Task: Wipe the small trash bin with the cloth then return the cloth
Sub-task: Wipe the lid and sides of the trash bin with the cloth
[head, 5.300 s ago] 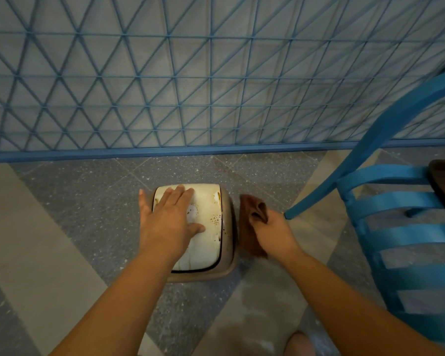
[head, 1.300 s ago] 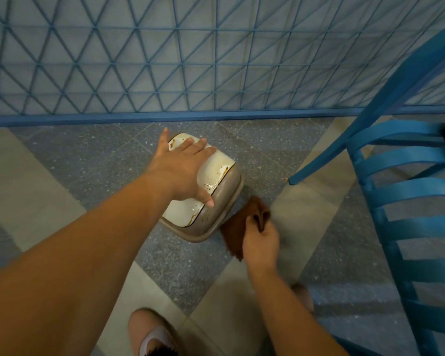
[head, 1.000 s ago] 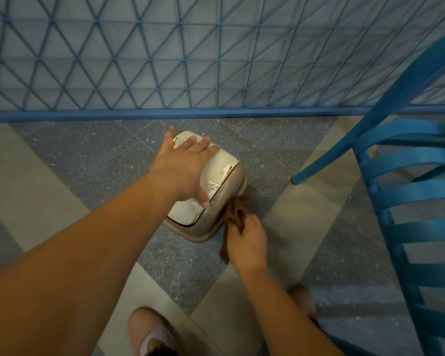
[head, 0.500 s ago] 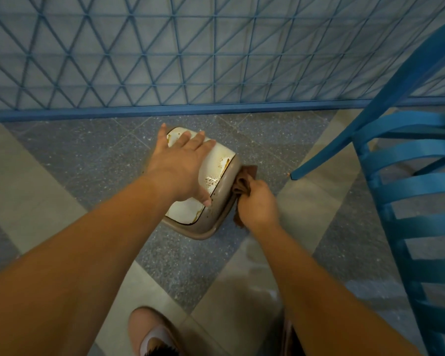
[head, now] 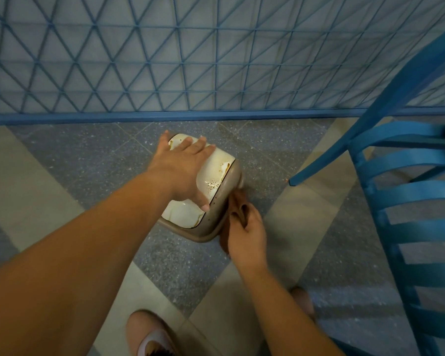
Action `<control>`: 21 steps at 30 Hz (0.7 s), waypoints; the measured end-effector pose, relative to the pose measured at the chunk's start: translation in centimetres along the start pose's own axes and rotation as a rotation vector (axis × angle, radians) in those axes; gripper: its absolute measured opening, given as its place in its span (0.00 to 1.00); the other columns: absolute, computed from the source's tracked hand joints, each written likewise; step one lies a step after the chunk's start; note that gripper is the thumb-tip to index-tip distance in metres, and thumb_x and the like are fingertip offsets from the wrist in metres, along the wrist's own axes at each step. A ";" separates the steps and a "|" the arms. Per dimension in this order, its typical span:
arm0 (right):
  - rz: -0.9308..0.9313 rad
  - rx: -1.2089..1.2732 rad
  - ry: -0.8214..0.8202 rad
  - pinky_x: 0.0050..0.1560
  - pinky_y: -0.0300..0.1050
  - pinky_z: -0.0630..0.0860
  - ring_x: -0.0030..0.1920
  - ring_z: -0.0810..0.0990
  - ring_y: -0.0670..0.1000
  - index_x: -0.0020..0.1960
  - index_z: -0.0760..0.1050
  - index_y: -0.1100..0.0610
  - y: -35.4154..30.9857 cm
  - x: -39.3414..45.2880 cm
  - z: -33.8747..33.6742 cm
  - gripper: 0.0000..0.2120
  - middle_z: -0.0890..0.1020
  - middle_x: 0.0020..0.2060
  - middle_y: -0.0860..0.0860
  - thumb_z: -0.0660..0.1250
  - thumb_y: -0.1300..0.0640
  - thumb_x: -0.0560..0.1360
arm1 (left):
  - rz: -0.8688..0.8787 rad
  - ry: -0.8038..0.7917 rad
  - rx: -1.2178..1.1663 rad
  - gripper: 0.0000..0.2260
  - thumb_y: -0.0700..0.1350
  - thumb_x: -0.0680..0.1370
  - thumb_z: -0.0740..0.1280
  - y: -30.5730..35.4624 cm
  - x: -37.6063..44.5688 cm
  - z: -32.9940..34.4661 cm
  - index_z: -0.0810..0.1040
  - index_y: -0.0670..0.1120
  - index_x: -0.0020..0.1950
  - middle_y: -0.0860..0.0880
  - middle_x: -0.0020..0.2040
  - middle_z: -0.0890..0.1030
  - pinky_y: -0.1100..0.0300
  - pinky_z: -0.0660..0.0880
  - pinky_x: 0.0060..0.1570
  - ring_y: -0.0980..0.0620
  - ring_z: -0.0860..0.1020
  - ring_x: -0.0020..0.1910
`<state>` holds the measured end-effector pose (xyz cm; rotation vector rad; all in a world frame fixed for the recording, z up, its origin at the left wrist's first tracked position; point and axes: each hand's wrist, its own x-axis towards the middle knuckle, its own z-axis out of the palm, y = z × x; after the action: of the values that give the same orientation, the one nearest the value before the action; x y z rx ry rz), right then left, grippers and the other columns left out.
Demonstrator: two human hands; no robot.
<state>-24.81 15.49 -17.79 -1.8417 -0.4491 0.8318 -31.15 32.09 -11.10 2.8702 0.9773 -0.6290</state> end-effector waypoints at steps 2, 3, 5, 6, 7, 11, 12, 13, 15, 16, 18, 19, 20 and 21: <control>-0.093 0.043 0.012 0.61 0.24 0.66 0.66 0.69 0.40 0.71 0.68 0.54 -0.7 0.7 0.7 0.23 0.71 0.66 0.44 0.60 0.66 0.77 | 0.015 -0.026 0.010 0.59 0.71 0.58 0.72 -0.3 0.1 -0.3 0.41 0.55 0.78 0.53 0.79 0.44 0.41 0.37 0.71 0.50 0.46 0.78; -0.153 -0.005 0.012 0.67 0.29 0.64 0.69 0.66 0.40 0.72 0.66 0.52 -0.7 0.6 1.1 0.25 0.68 0.70 0.43 0.60 0.66 0.77 | 0.019 -0.033 0.016 0.58 0.69 0.59 0.72 -0.3 0.2 -0.4 0.40 0.55 0.78 0.53 0.79 0.44 0.41 0.38 0.71 0.50 0.47 0.78; -0.328 -0.218 -0.024 0.72 0.32 0.56 0.74 0.58 0.42 0.74 0.61 0.50 0.4 -0.7 1.4 0.29 0.59 0.74 0.41 0.60 0.66 0.76 | 0.018 -0.031 0.031 0.57 0.67 0.61 0.74 -0.4 0.4 -0.3 0.40 0.55 0.78 0.53 0.79 0.44 0.42 0.40 0.72 0.51 0.47 0.78; -0.437 -0.336 -0.081 0.73 0.33 0.53 0.76 0.54 0.44 0.75 0.58 0.49 1.5 -1.4 1.4 0.31 0.56 0.75 0.41 0.58 0.65 0.75 | 0.016 -0.027 0.038 0.56 0.65 0.62 0.74 -0.4 0.4 -0.3 0.40 0.55 0.78 0.53 0.79 0.44 0.43 0.41 0.72 0.51 0.47 0.78; -0.534 -0.447 -0.150 0.74 0.38 0.52 0.77 0.50 0.46 0.76 0.57 0.49 2.8 -2.0 1.3 0.32 0.53 0.76 0.41 0.56 0.64 0.73 | 0.014 -0.025 0.043 0.55 0.64 0.63 0.74 -0.3 0.5 -0.2 0.40 0.55 0.78 0.53 0.79 0.44 0.43 0.42 0.72 0.50 0.47 0.78; -0.670 -0.608 -0.243 0.73 0.52 0.59 0.77 0.47 0.48 0.76 0.53 0.48 5.0 -1.5 0.0 0.34 0.45 0.76 0.36 0.55 0.63 0.71 | 0.011 -0.017 0.061 0.55 0.64 0.63 0.74 -0.2 0.5 -0.1 0.41 0.55 0.78 0.53 0.79 0.45 0.43 0.44 0.72 0.50 0.48 0.78; -0.666 -0.613 -0.242 0.74 0.51 0.59 0.77 0.45 0.48 0.76 0.52 0.48 4.3 -0.9 -0.1 0.37 0.45 0.76 0.36 0.58 0.65 0.71 | 0.010 -0.014 0.068 0.55 0.65 0.63 0.74 -0.2 0.5 -0.1 0.41 0.54 0.78 0.53 0.79 0.45 0.43 0.44 0.72 0.50 0.49 0.78; -0.643 -0.613 -0.232 0.74 0.49 0.58 0.77 0.44 0.47 0.77 0.51 0.48 3.4 -0.2 -0.1 0.39 0.45 0.76 0.36 0.60 0.68 0.71 | 0.011 -0.008 0.073 0.55 0.65 0.63 0.74 -0.2 0.5 0.0 0.41 0.54 0.78 0.53 0.79 0.45 0.43 0.43 0.72 0.50 0.49 0.78; -0.553 -0.593 -0.182 0.74 0.43 0.53 0.77 0.42 0.46 0.76 0.50 0.47 1.5 0.8 0.4 0.40 0.45 0.75 0.38 0.60 0.70 0.72 | 0.010 0.009 0.074 0.55 0.66 0.62 0.73 -0.3 0.5 0.2 0.41 0.55 0.78 0.53 0.79 0.46 0.42 0.43 0.72 0.50 0.49 0.78; -0.522 -0.586 -0.167 0.74 0.41 0.51 0.77 0.41 0.46 0.76 0.49 0.47 1.1 1.0 0.7 0.40 0.44 0.75 0.38 0.60 0.71 0.72 | 0.009 0.014 0.071 0.55 0.66 0.62 0.73 -0.3 0.6 0.3 0.41 0.55 0.78 0.52 0.79 0.46 0.42 0.43 0.72 0.50 0.49 0.77; -0.556 -0.589 -0.171 0.74 0.43 0.50 0.77 0.39 0.48 0.77 0.48 0.47 1.8 0.2 1.3 0.42 0.42 0.76 0.37 0.61 0.71 0.70 | 0.009 0.010 0.068 0.55 0.66 0.63 0.73 -0.3 0.6 0.3 0.41 0.55 0.78 0.52 0.79 0.46 0.42 0.43 0.72 0.50 0.49 0.78; -0.605 -0.610 -0.184 0.74 0.45 0.50 0.77 0.39 0.49 0.77 0.48 0.47 3.0 -0.5 1.5 0.44 0.41 0.76 0.37 0.61 0.71 0.69 | 0.008 0.008 0.070 0.55 0.65 0.63 0.73 -0.3 0.6 0.2 0.41 0.55 0.78 0.52 0.79 0.45 0.42 0.43 0.72 0.50 0.49 0.78; -0.650 -0.645 -0.200 0.73 0.48 0.50 0.77 0.39 0.50 0.77 0.48 0.47 4.3 -1.1 1.6 0.44 0.41 0.76 0.37 0.61 0.71 0.69 | 0.008 0.006 0.072 0.55 0.65 0.63 0.73 -0.3 0.6 0.2 0.41 0.55 0.78 0.52 0.79 0.45 0.42 0.43 0.72 0.50 0.49 0.78; -0.691 -0.683 -0.214 0.72 0.50 0.51 0.77 0.40 0.52 0.77 0.49 0.48 5.5 -1.6 1.5 0.42 0.41 0.76 0.37 0.61 0.70 0.69 | 0.008 0.008 0.072 0.55 0.66 0.63 0.73 -0.3 0.5 0.1 0.41 0.55 0.78 0.53 0.79 0.46 0.42 0.43 0.72 0.50 0.49 0.78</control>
<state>-27.39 13.24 -22.62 -1.9770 -1.5526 0.4041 -30.96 32.60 -11.38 2.9390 0.9639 -0.6667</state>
